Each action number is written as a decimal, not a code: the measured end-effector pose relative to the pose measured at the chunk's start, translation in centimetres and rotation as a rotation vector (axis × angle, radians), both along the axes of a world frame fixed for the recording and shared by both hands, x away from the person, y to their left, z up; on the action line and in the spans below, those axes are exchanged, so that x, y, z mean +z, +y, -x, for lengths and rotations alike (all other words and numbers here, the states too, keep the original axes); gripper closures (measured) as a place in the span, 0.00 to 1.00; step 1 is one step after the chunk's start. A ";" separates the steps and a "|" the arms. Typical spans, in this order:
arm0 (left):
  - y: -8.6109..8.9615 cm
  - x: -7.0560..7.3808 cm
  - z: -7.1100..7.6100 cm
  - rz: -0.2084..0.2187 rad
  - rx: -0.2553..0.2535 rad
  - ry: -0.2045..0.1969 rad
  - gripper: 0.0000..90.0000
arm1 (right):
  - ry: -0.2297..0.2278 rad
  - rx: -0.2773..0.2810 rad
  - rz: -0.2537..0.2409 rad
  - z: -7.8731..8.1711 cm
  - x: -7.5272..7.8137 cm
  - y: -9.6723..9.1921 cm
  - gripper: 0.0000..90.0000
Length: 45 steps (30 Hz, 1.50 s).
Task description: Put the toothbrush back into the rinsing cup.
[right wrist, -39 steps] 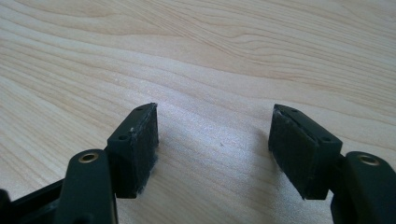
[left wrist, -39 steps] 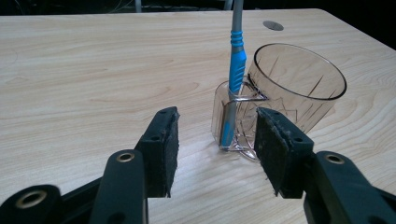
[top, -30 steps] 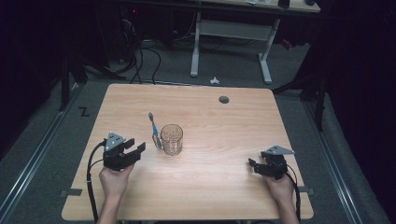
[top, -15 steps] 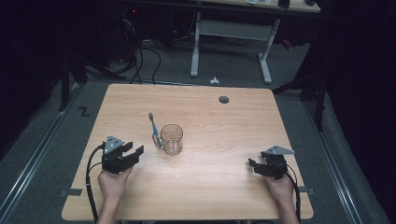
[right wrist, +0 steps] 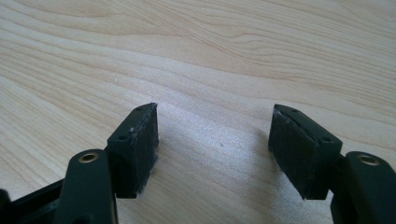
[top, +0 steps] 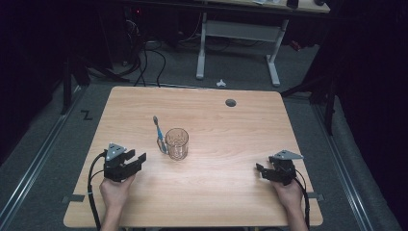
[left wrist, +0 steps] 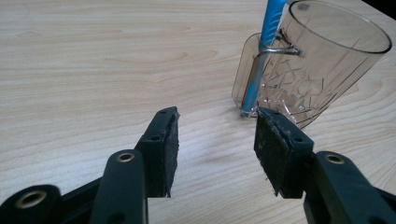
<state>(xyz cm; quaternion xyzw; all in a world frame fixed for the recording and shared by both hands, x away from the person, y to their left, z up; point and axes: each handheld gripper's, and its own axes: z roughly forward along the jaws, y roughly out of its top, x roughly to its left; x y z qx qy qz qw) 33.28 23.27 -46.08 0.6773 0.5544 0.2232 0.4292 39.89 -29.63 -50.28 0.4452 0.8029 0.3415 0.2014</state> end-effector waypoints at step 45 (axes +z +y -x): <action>1.3 -3.4 -0.3 -0.064 0.098 0.078 0.54 | 0.001 -0.001 0.000 0.0 0.0 0.0 0.37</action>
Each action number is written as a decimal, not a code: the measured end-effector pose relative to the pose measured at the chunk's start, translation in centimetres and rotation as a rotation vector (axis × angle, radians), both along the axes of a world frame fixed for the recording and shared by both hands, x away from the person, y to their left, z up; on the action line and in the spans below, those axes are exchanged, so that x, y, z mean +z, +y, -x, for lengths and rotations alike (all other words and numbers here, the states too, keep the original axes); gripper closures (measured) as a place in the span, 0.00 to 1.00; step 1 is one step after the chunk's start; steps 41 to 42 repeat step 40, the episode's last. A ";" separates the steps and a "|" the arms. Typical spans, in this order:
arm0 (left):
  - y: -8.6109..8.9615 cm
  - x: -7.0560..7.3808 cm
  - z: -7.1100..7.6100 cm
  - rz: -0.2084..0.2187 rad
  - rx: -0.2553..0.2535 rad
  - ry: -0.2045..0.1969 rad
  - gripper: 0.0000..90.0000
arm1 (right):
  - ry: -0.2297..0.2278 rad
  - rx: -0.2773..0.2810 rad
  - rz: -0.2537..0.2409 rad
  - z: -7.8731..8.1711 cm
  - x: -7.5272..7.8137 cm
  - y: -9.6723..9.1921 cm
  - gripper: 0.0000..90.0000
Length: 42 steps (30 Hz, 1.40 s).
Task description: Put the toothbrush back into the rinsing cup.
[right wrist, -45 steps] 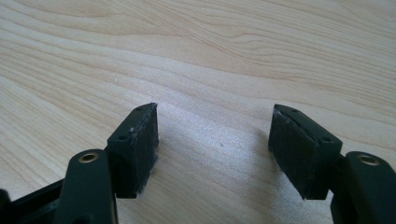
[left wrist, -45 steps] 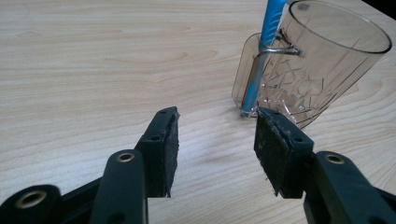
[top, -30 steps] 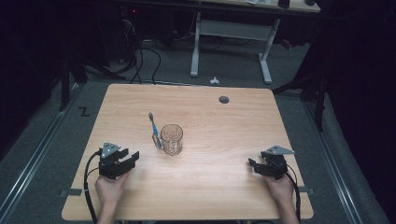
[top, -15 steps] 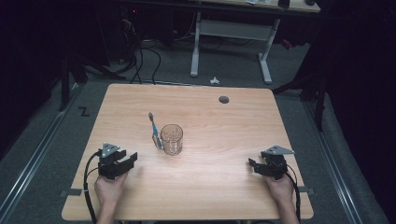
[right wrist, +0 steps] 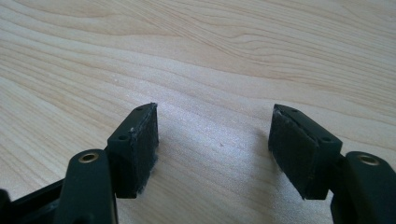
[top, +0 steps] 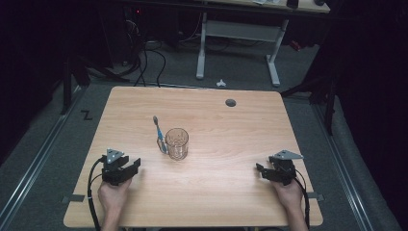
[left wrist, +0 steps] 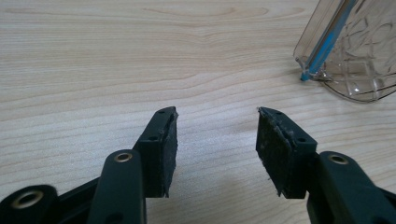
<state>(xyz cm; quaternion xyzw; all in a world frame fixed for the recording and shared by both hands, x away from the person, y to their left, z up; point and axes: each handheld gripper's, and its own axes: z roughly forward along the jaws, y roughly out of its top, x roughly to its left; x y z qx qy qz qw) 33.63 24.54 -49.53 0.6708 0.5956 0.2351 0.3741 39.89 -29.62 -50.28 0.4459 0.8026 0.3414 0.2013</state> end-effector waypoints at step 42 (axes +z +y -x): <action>-1.6 -1.4 -0.7 -0.123 -0.022 0.031 0.40 | -0.001 -0.003 0.000 0.0 0.0 0.0 0.38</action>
